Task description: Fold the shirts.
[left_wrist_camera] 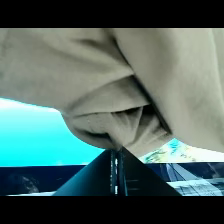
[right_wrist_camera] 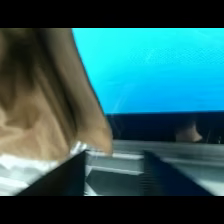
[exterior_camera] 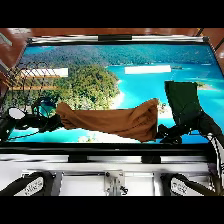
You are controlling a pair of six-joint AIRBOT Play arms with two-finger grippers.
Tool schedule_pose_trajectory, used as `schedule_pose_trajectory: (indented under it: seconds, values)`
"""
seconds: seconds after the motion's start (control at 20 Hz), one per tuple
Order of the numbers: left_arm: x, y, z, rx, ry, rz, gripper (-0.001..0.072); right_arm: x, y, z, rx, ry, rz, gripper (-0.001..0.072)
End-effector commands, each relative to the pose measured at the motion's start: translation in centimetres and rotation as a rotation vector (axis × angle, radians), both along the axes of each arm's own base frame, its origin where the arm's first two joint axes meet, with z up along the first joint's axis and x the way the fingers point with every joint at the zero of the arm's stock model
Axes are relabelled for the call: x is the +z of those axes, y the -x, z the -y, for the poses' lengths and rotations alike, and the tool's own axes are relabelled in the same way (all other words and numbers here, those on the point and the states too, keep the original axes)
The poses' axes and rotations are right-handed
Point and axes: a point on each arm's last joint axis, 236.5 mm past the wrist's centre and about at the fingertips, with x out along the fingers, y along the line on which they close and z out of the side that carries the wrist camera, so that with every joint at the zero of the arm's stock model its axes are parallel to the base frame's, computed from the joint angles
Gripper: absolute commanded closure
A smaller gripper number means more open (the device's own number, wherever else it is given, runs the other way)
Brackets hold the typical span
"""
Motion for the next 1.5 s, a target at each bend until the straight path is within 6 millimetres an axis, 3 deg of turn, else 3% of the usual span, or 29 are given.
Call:
schedule_pose_trajectory:
  seconds: [0.0, 0.1, 0.4, 0.8, 0.85, 0.9, 0.95, 1.0, 1.1, 1.2, 1.3, 1.4, 1.45]
  values:
    - [0.6, 0.3, 0.2, -0.012, 0.005, 0.003, 0.0673, -0.6, -1.5, 0.1, -0.069, 0.014, 0.034, 0.0346]
    - [0.8, 0.3, 0.2, -0.012, 0.004, 0.011, 0.0672, -0.6, -1.6, 0.1, -0.071, 0.013, 0.035, 0.0315]
    - [1.2, 0.2, 0.2, -0.012, 0.002, 0.026, 0.0672, -0.4, -2.7, -0.4, -0.115, -0.008, 0.066, 0.0314]
    - [1.2, 0.2, 0.2, -0.013, 0.002, 0.027, 0.0672, -1.6, -1.7, -0.1, -0.174, 0.021, 0.025, 0.0339]
    - [1.2, 0.2, 0.2, -0.012, 0.001, 0.027, 0.0672, -1.9, -1.5, -0.1, -0.179, 0.025, 0.024, 0.041]
    - [1.2, 0.2, 0.2, -0.012, 0.001, 0.027, 0.0672, -2.1, -1.6, 0.1, -0.182, 0.032, 0.028, 0.0526]
    - [1.2, 0.2, 0.2, -0.012, 0.001, 0.027, 0.0672, -2.2, -1.9, 0.2, -0.188, 0.036, 0.041, 0.0552]
    - [1.2, 0.2, 0.2, -0.013, 0.001, 0.027, 0.0672, -2.2, -2.1, 0.2, -0.193, 0.039, 0.05, 0.0628]
    - [1.3, 0.2, 0.2, -0.016, 0.0, 0.031, 0.0672, -1.9, -2.3, 0.2, -0.177, 0.031, 0.056, 0.0654]
    - [2.5, -0.5, 0.1, -0.074, -0.017, 0.087, 0.0673, -0.1, -2.3, -0.4, -0.065, -0.01, 0.085, 0.0654]
    - [5.6, -2.3, -0.1, -0.099, -0.042, 0.196, 0.0673, 3.6, -3.9, -0.3, 0.013, -0.019, 0.185, 0.0654]
    - [11.9, -4.9, -0.5, -0.121, -0.085, 0.383, 0.0673, 9.5, -7.0, 0.3, 0.036, 0.02, 0.377, 0.0655]
    - [15.8, -5.8, -0.6, -0.124, -0.107, 0.484, 0.0673, 13.4, -8.6, 0.7, 0.04, 0.052, 0.501, 0.0655]
